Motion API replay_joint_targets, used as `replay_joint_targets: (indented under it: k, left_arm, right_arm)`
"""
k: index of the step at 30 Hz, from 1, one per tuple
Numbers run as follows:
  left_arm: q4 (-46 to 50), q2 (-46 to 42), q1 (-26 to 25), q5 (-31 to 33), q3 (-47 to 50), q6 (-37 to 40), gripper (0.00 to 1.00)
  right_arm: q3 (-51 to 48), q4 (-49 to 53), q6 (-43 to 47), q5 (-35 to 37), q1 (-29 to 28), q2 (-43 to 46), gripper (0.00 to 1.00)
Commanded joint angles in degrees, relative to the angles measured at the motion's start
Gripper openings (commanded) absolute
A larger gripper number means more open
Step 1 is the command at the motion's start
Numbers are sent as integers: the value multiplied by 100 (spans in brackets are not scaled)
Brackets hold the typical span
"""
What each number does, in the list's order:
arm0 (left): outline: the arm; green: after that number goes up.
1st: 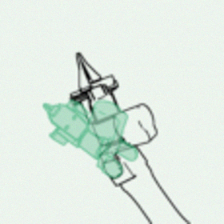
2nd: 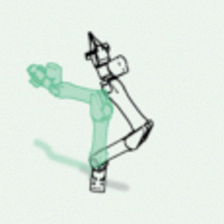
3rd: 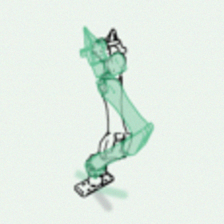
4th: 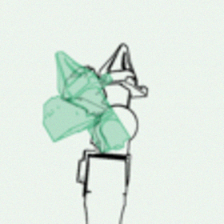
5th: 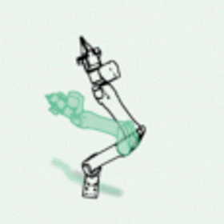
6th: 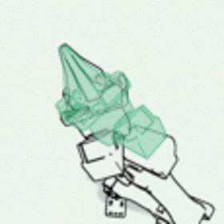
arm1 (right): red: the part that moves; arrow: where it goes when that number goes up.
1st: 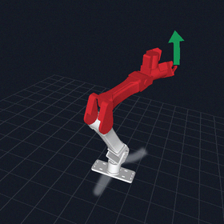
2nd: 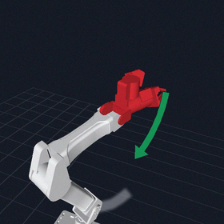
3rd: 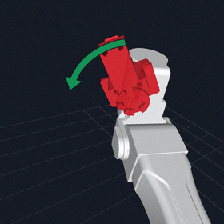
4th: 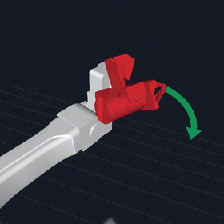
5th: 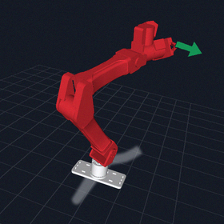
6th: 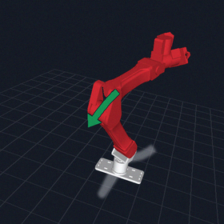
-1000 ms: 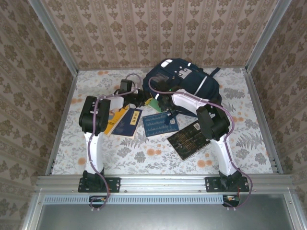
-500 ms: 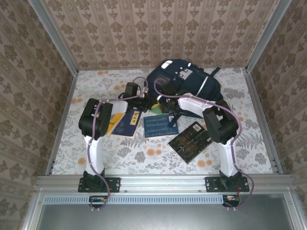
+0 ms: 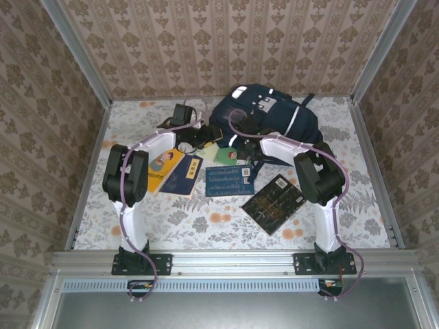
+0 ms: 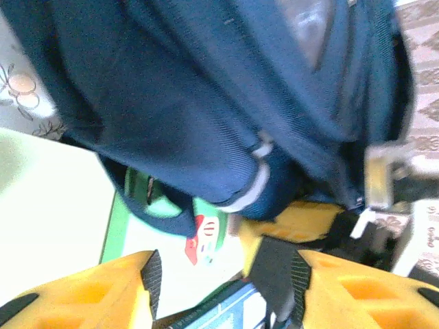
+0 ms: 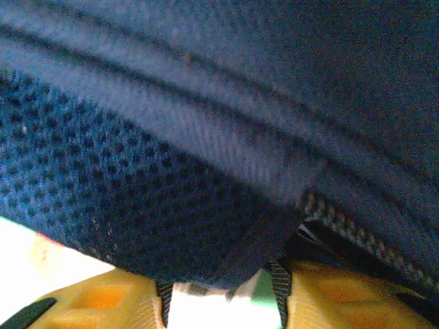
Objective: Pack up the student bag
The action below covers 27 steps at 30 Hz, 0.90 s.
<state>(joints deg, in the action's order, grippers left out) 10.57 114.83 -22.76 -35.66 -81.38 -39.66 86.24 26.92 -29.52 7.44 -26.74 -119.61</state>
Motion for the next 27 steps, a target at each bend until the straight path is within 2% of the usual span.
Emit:
replay_joint_targets:
  k: [1, 8, 11, 15, 21, 27]
  left_arm:
    - [775, 434, -123, 372, -270, 435, 57]
    - [1103, 812, -166, 626, -667, 603, 61]
    - [1226, 924, -188, 560, -805, 646, 63]
    - [1294, 1006, -257, 417, -842, 718, 65]
    - [1246, 1111, -299, 142, -805, 705, 66]
    - [1095, 1139, -300, -80, -666, 581, 66]
  right_arm:
    - [368, 235, 214, 454, 489, -390, 49]
    - [948, 521, 314, -77, 588, -471, 57]
    - [656, 656, 187, -386, 465, -163, 64]
    - [-267, 422, -158, -590, 424, 385, 74]
    - [-891, -102, -493, -1396, 501, 415, 74]
    - [-960, -708, -1025, -2062, 545, 352, 66]
